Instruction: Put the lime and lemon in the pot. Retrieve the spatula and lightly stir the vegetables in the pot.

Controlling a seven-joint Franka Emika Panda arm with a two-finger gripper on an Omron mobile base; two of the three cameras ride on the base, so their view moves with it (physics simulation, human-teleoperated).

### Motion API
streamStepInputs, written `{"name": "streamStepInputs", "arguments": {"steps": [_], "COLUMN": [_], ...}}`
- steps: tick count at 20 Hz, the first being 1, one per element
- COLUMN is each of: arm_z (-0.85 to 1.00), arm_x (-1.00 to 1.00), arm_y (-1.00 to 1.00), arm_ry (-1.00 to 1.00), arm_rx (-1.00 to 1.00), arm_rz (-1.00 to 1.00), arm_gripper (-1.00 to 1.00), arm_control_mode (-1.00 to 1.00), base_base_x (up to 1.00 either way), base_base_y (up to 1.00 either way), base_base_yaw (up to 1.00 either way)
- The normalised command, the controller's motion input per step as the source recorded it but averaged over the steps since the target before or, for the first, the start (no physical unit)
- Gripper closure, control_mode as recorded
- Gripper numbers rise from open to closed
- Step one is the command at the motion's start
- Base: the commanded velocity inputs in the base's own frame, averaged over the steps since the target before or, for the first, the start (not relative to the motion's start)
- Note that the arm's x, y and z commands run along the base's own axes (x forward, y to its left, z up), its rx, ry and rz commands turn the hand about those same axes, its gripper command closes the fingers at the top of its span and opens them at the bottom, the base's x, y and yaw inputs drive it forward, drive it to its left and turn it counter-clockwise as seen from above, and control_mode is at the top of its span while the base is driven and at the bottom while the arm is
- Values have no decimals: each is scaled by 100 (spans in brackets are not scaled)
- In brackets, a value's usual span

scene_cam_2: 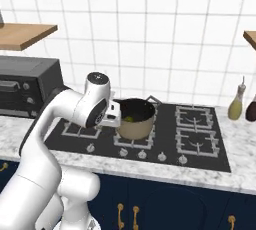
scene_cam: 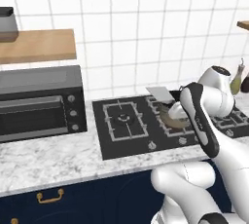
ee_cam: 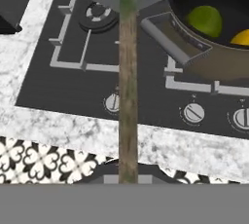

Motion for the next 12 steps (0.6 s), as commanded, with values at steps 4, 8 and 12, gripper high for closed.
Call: {"name": "streamStepInputs", "arguments": {"steps": [4,8,12], "arm_z": [0,0,0], "arm_x": [0,0,0], "arm_y": [0,0,0], "arm_ry": [0,0,0], "arm_rx": [0,0,0], "arm_rz": [0,0,0], "arm_gripper": [100,100,100], "arm_control_mode": [100,100,100], "base_base_x": [7,3,44], "base_base_y": [4,-53,-24], "base_base_yaw": [0,-8,-8]}}
